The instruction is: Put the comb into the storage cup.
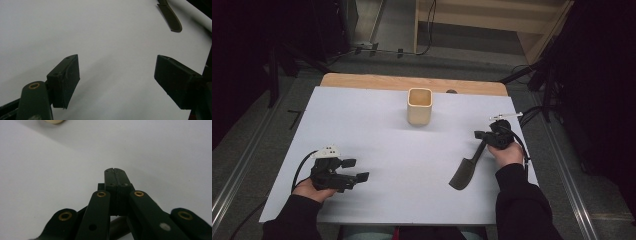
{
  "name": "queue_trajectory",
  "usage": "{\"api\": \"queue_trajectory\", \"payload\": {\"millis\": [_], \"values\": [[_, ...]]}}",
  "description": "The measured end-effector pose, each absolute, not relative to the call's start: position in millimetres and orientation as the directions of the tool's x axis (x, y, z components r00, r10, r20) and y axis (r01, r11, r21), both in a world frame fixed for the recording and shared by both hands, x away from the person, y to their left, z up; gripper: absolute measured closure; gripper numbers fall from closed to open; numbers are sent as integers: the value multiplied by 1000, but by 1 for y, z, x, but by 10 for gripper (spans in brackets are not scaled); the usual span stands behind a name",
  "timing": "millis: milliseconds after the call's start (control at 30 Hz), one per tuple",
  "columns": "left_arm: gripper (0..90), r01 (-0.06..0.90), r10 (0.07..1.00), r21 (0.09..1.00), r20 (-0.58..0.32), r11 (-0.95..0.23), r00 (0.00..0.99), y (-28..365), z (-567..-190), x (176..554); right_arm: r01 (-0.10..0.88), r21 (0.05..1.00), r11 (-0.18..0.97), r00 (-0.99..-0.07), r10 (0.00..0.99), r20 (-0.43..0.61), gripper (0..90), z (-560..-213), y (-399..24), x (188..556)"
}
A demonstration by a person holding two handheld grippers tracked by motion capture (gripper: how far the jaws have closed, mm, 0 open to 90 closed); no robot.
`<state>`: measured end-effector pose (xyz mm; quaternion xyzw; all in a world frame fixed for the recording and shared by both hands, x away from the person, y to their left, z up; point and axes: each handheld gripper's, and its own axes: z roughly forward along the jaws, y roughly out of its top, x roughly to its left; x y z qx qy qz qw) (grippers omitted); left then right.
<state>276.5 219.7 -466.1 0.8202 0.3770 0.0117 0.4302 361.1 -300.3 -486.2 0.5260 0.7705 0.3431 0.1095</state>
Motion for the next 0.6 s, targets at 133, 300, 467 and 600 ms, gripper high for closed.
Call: {"api": "queue_trajectory", "payload": {"millis": [133, 300, 467, 600], "values": [[212, 608, 629, 715, -305, -345, 715, 220, -466, 276, 755, 624, 203, -409, 889, 205, 876, -493, -303, 364], [212, 609, 628, 715, -306, -345, 715, 220, -466, 277, 782, 591, 199, -386, 899, 208, 875, -503, -308, 366], [212, 608, 628, 714, -306, -346, 716, 220, -466, 276, 794, 572, 204, -382, 900, 209, 876, -505, -309, 366], [212, 608, 627, 716, -306, -345, 716, 220, -466, 276, 799, 559, 220, -388, 900, 201, 875, -506, -309, 366]]}}
